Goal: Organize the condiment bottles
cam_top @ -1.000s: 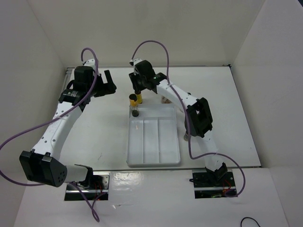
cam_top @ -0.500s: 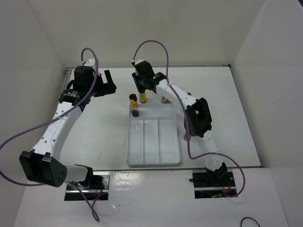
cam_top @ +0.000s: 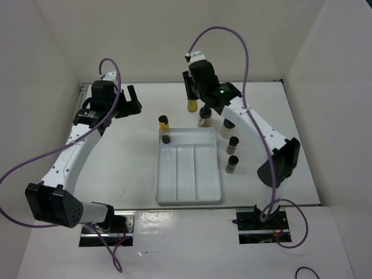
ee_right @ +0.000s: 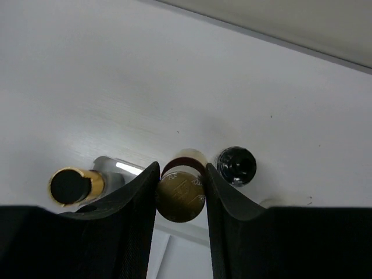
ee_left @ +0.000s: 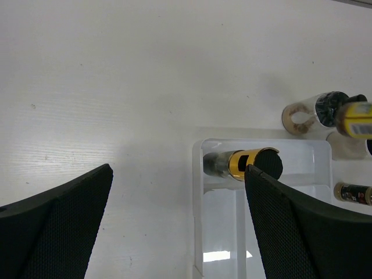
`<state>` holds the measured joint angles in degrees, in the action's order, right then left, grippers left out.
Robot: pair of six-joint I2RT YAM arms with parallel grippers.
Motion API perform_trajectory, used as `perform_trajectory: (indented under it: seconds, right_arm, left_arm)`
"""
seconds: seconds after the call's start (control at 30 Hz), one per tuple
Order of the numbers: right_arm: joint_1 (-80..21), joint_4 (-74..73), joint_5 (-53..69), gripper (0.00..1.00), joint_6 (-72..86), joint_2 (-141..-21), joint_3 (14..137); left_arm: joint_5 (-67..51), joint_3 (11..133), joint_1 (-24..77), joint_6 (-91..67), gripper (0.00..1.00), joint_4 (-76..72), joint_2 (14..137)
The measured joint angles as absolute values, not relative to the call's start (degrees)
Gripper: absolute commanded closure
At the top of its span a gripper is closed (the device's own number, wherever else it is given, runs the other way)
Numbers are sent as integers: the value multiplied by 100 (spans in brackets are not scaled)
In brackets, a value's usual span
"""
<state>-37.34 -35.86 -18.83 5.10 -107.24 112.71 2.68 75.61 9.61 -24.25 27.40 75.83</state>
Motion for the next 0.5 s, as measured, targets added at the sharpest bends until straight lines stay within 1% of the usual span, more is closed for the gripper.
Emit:
perform_trajectory:
  seconds: [0.13, 0.2, 0.37, 0.5]
  right_arm:
    - [-3765, -3450, -1815, 100, 727, -9627, 10512]
    - [-3879, -3363, -1929, 100, 847, -9292, 10123]
    - [-4436, -3328, -2047, 100, 1267, -9039, 9264]
    - [-4611, -3210, -1765, 100, 1638, -8969, 8486]
  left_arm:
    - [270, 7561, 893, -2425, 0, 2683, 7679]
    - [283, 7557, 821, -2423, 0, 2668, 7719]
    - [296, 7544, 513, -2432, 0, 2628, 7867]
    - [281, 7419, 309, -2438, 0, 2543, 7883]
